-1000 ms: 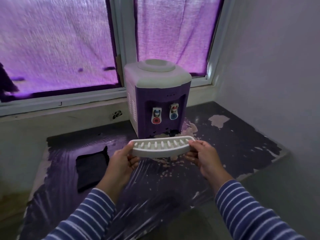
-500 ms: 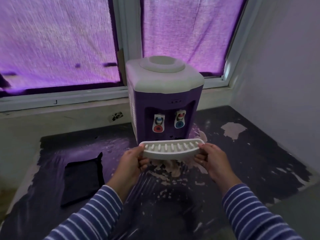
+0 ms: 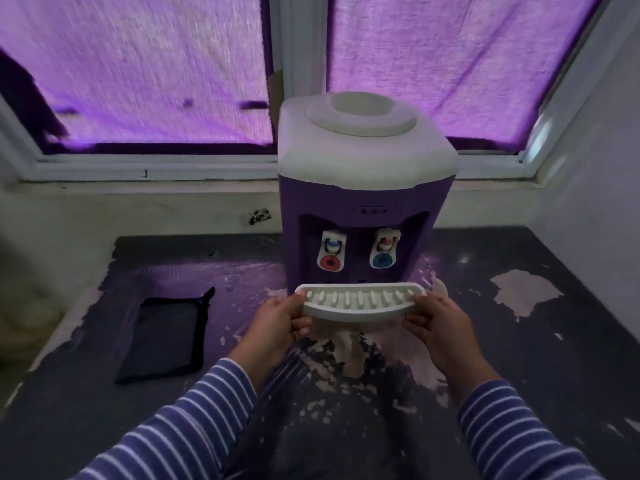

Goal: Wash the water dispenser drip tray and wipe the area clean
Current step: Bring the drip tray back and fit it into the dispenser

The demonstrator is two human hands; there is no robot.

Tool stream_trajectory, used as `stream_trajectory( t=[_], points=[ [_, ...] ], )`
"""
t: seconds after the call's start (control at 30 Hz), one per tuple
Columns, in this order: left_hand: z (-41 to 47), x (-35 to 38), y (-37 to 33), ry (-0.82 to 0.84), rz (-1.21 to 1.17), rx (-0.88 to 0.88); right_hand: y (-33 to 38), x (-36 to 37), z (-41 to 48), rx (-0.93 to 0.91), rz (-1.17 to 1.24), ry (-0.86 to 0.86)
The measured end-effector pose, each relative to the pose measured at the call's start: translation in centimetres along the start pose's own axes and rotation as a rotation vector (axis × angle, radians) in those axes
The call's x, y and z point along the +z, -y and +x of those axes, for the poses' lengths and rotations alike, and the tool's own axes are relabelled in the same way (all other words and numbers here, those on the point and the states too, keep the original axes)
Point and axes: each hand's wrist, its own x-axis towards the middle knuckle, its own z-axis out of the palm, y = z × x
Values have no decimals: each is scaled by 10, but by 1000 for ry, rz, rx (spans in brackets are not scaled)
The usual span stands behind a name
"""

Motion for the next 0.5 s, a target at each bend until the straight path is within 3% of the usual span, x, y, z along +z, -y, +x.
stream_trajectory(
  t=[0.2,0.5],
  points=[
    [22,10,17,-92,-9,1,-8,-12,40,35,-39,121],
    [56,13,42,-268,57,-65,-30,-14,74,131,-128,146]
  ],
)
